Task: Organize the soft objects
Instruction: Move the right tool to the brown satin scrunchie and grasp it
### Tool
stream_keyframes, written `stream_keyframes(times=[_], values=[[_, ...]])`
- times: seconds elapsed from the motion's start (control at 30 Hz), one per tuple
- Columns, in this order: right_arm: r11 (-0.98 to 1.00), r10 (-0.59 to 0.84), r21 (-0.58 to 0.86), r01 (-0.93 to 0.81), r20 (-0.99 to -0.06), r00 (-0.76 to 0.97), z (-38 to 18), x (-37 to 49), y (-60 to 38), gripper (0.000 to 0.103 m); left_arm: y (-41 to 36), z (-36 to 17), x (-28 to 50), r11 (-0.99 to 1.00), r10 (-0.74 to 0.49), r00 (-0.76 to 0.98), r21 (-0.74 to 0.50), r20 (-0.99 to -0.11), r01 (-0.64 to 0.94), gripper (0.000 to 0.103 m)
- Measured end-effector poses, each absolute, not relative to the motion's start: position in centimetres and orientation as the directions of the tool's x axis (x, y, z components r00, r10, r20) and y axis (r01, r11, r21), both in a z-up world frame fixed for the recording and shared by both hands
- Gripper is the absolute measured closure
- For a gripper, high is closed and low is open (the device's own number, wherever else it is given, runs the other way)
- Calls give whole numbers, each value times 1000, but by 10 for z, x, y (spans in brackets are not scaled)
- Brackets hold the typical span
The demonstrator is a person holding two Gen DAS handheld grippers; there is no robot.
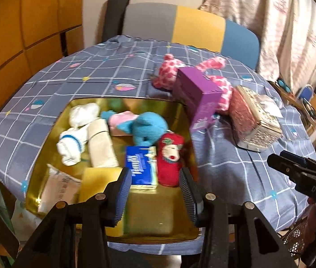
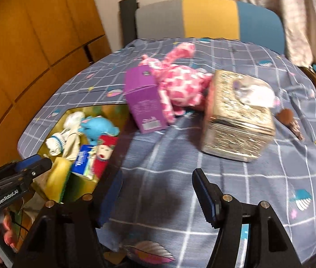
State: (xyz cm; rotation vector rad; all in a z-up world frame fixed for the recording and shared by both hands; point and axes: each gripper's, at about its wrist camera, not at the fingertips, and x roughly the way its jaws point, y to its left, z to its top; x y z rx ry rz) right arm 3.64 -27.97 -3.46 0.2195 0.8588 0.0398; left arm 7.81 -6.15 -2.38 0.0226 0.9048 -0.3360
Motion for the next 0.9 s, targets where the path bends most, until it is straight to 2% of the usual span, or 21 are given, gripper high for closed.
stream_keyframes(times=[0.57, 0.9], values=[[922, -72, 167, 348, -812, 579, -76, 9, -414, 37, -152, -28, 57, 798, -485, 395, -210, -780, 565, 58], [805, -227, 192, 561, -774, 591, -79, 50, -555, 37, -179, -29, 56, 753, -534, 347, -246, -771, 610, 58]])
